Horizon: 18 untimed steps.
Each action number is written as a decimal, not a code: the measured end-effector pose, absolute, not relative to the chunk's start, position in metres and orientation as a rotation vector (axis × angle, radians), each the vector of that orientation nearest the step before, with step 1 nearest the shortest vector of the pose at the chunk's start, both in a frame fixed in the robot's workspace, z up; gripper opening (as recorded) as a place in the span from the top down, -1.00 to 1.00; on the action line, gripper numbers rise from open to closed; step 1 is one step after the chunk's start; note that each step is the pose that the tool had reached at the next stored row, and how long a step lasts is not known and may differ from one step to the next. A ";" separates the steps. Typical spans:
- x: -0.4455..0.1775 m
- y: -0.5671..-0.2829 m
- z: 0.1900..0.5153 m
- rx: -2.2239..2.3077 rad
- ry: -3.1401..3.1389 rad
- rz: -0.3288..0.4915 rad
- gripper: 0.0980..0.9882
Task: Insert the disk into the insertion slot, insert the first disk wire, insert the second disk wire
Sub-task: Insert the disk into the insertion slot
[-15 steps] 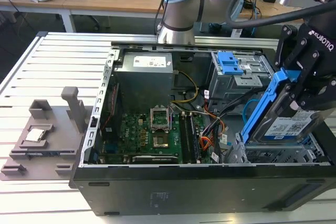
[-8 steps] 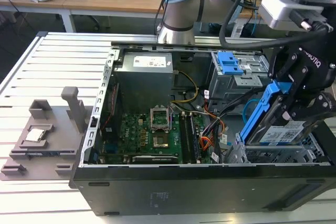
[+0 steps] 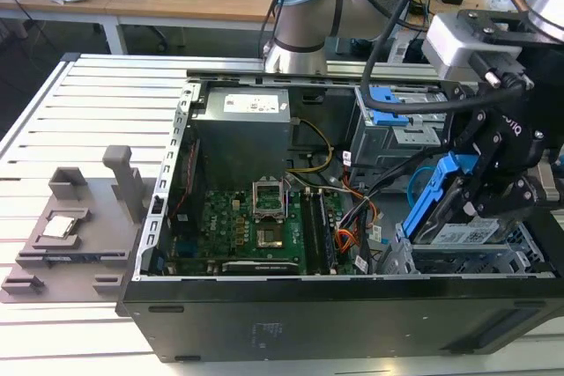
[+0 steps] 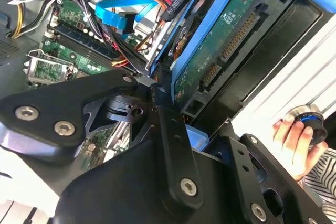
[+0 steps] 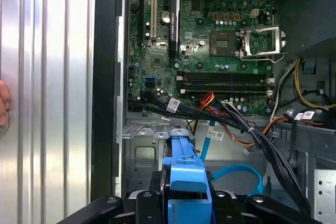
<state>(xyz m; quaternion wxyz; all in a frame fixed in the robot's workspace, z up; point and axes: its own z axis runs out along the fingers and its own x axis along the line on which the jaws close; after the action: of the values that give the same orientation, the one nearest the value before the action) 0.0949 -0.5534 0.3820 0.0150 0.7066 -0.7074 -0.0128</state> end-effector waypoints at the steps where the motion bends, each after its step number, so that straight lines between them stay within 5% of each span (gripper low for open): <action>1: 0.095 -0.553 0.380 2.199 -2.201 -0.040 0.40; 9: 0.095 -0.553 0.375 2.199 -2.201 -0.039 0.40; 11: 0.095 -0.553 0.375 2.199 -2.201 -0.039 0.23; 14: 0.095 -0.553 0.375 2.199 -2.201 -0.040 0.23; 18: 0.095 -0.553 0.375 2.199 -2.201 -0.040 0.56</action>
<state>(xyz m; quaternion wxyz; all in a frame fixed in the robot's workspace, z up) 0.0949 -0.5534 0.3748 0.0151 0.7066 -0.7074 -0.0127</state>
